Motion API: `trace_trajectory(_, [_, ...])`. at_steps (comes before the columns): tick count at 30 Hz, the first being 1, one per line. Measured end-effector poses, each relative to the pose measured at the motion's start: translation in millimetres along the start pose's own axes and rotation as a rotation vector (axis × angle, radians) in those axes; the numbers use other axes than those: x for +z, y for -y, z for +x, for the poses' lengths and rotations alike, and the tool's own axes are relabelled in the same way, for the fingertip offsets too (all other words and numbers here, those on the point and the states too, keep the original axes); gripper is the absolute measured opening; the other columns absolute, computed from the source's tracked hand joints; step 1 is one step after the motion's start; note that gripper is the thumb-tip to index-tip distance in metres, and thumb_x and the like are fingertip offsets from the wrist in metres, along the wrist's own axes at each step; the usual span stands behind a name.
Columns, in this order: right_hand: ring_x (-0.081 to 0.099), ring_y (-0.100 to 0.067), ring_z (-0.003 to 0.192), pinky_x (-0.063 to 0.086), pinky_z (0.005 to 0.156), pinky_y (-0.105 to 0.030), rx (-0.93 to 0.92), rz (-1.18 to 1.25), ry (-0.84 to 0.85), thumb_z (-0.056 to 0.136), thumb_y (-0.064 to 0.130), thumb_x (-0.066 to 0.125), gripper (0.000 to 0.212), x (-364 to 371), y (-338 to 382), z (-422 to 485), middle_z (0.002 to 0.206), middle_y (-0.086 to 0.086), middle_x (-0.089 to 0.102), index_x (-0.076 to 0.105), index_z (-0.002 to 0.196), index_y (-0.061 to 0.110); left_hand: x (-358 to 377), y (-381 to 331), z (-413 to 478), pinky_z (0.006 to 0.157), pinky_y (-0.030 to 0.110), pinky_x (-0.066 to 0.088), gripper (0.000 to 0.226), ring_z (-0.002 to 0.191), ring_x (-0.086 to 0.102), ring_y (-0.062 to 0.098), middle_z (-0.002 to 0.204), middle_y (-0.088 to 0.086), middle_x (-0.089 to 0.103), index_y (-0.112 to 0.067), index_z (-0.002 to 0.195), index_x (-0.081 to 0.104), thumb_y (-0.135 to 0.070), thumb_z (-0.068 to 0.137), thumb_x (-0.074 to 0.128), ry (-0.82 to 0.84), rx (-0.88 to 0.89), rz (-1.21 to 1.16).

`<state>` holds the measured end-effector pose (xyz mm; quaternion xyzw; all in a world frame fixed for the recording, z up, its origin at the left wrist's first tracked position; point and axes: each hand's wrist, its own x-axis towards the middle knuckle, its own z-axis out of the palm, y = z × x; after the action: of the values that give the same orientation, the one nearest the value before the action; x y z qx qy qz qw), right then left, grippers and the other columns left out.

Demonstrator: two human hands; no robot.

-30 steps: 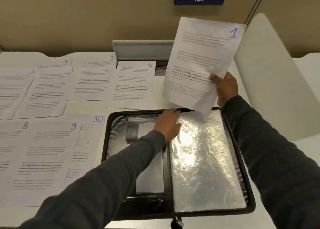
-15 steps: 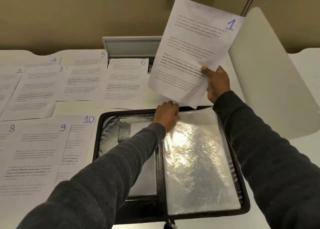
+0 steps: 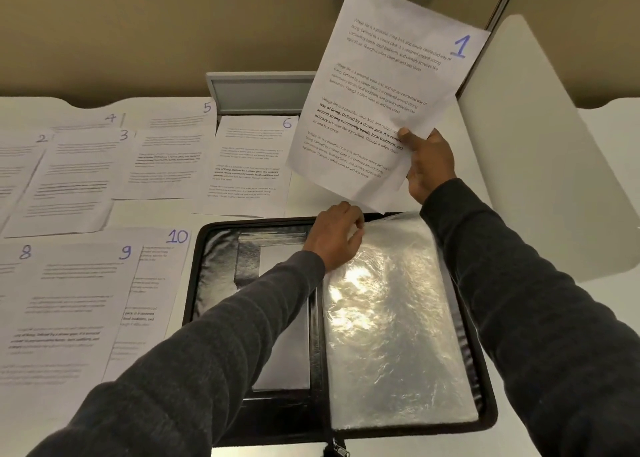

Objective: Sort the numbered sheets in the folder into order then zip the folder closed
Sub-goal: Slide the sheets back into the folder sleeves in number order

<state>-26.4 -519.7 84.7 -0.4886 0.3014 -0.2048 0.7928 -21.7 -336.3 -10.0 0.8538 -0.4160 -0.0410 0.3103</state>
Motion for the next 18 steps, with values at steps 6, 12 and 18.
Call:
trace_trajectory(6, [0.07, -0.027, 0.104, 0.059, 0.089, -0.041, -0.005, -0.007, -0.001, 0.096, 0.003, 0.062, 0.025, 4.9, -0.4, -2.1, 0.111, -0.005, 0.074, 0.063, 0.116, 0.018, 1.6, -4.0, 3.5, 0.072, 0.041, 0.045, 0.004, 0.079, 0.052, 0.022, 0.087, 0.001, 0.055, -0.017, 0.092, 0.067, -0.018, 0.089, 0.064, 0.029, 0.029, -0.018])
trace_trajectory(12, [0.069, -0.028, 0.11, 0.056, 0.098, -0.047, -0.014, -0.02, -0.027, 0.096, 0.004, 0.063, 0.024, 9.2, -0.1, -3.7, 0.117, -0.005, 0.073, 0.063, 0.114, 0.02, -2.1, -3.4, 2.4, 0.072, 0.042, 0.049, 0.007, 0.079, 0.056, 0.021, 0.086, 0.0, 0.061, -0.016, 0.096, 0.063, -0.015, 0.093, 0.057, 0.052, -0.008, -0.196])
trace_trajectory(18, [0.068, -0.03, 0.112, 0.057, 0.096, -0.045, -0.053, 0.016, -0.051, 0.095, 0.003, 0.063, 0.023, 2.8, 6.1, -4.0, 0.117, -0.007, 0.073, 0.063, 0.112, 0.018, -6.5, -9.2, 8.4, 0.077, 0.036, 0.048, 0.01, 0.084, 0.053, 0.017, 0.09, -0.001, 0.057, -0.017, 0.09, 0.058, -0.025, 0.09, 0.064, 0.099, 0.032, -0.208])
